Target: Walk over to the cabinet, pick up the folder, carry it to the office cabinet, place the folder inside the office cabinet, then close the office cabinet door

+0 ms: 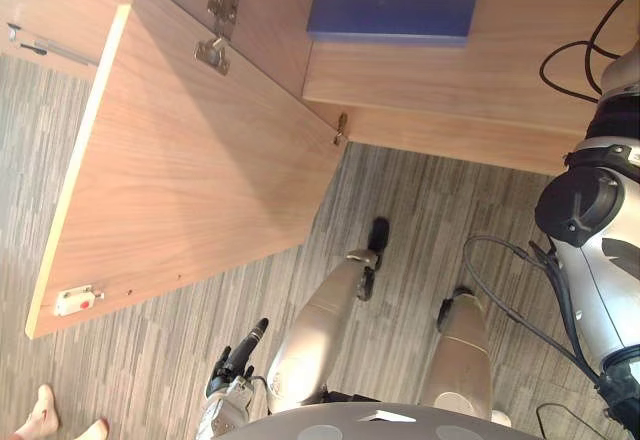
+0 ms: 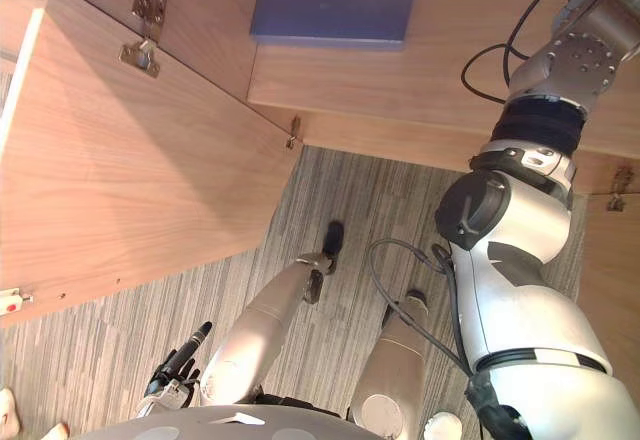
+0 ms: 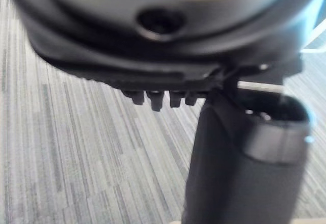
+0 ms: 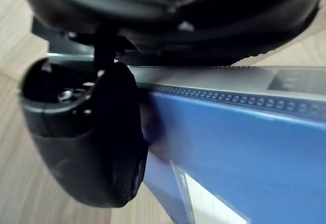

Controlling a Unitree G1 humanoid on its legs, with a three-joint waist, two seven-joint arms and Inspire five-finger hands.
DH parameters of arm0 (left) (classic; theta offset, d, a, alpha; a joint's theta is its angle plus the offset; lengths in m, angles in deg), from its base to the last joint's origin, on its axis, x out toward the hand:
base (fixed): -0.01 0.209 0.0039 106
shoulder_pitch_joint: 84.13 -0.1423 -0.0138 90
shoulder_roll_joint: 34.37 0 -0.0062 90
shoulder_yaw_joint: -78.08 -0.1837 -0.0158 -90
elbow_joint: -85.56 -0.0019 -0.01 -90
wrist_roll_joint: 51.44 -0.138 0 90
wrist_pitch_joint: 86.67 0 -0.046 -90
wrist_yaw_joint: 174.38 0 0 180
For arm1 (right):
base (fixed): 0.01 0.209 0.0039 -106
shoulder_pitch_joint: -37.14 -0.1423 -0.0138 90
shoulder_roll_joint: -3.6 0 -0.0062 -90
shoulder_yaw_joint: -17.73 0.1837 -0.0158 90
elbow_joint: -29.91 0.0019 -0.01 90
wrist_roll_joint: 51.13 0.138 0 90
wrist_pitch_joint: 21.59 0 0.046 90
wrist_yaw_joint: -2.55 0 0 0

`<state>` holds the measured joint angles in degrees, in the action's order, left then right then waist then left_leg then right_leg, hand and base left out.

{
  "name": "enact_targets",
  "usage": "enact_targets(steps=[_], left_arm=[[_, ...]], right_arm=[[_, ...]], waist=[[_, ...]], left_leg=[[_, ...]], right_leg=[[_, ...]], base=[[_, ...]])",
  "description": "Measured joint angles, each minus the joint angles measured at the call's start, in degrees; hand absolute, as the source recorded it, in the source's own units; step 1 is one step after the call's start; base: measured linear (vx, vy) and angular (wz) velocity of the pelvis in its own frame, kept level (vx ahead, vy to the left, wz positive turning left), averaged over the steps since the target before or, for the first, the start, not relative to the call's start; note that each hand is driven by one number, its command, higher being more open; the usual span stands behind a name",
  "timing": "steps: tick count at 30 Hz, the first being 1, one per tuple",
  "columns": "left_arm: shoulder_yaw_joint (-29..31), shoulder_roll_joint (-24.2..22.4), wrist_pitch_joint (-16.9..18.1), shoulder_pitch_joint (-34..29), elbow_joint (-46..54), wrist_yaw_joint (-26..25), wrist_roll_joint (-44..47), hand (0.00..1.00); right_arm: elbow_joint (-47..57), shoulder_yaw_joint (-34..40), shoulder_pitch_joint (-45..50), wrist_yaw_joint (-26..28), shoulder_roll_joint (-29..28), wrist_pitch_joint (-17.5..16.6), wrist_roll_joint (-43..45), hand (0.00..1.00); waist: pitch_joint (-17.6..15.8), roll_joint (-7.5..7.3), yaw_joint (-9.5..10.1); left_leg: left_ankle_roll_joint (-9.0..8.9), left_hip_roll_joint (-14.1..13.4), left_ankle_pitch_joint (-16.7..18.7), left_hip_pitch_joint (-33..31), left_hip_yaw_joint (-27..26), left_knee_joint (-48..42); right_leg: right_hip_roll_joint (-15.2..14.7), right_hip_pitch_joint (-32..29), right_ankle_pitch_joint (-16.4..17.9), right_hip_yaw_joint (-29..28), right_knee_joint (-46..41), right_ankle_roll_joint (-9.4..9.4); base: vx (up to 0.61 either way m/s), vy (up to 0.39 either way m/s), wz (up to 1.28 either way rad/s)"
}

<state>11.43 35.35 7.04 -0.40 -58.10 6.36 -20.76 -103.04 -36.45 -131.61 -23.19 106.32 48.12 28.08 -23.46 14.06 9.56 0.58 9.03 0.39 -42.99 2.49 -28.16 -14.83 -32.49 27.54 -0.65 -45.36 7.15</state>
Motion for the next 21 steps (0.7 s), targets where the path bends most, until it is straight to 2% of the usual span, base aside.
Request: enact_targets(steps=[3,8,11,13,16,21], left_arm=[[-0.5,-0.1,0.0,0.3,0.1,0.0,0.0,1.0],[-0.9,-0.1,0.0,0.4,0.1,-0.2,0.0,1.0],[-1.2,0.0,0.0,0.4,-0.2,-0.3,0.0,1.0],[-2.2,0.0,0.1,1.3,-0.2,-0.6,0.1,1.0],[-5.0,0.1,0.1,1.7,0.8,-0.5,0.0,1.0],[-8.2,0.6,0.3,1.7,1.7,-0.5,0.5,1.0]], right_arm=[[0.0,1.6,0.1,-0.3,-0.1,-0.1,-0.2,0.0],[1.1,1.1,0.1,-0.3,-0.2,-0.1,-0.2,0.0],[1.1,-3.3,0.0,-0.4,-0.9,0.2,-0.2,0.0],[1.0,-5.0,0.1,-0.4,-0.3,0.6,-1.1,0.0],[0.2,-5.7,0.2,-0.4,-0.2,0.7,-1.5,0.0],[-0.2,-11.2,0.2,-0.4,0.7,1.7,-2.3,0.0]], waist=[[-0.4,0.39,1.02],[-0.4,0.36,1.23],[-0.5,0.27,1.35],[-0.8,0.21,0.91],[-2.9,-0.31,0.2],[-3.5,-1.19,-0.75]], left_leg=[[0.26,0.4,0.2,-1.1,-0.6,-1.2],[0.42,0.3,2.3,-3.3,-1.3,-5.6],[0.52,-1.7,5.4,-8.5,-2.9,-13.1],[0.34,-2.2,6.3,-11.3,-2.9,-16.1],[0.33,-2.6,7.3,-11.6,-3.1,-18.9],[-0.09,-2.9,9.2,-15.9,-4.0,-24.3]], right_leg=[[-0.2,-1.6,0.1,-1.5,-2.0,0.09],[-0.2,-3.2,1.6,-2.4,-4.1,0.87],[0.5,-7.9,2.0,-2.3,-9.3,1.7],[0.4,-10.6,2.4,-1.5,-11.9,2.25],[-0.3,-10.9,2.9,-0.1,-14.3,2.48],[-1.7,-15.1,5.2,0.4,-20.0,2.33]], base=[[-0.02,0.015,0.01],[-0.03,0.032,-0.09],[-0.07,0.043,-0.39],[-0.08,0.033,-0.12],[-0.11,0.028,-0.09],[-0.1,0.009,-0.03]])
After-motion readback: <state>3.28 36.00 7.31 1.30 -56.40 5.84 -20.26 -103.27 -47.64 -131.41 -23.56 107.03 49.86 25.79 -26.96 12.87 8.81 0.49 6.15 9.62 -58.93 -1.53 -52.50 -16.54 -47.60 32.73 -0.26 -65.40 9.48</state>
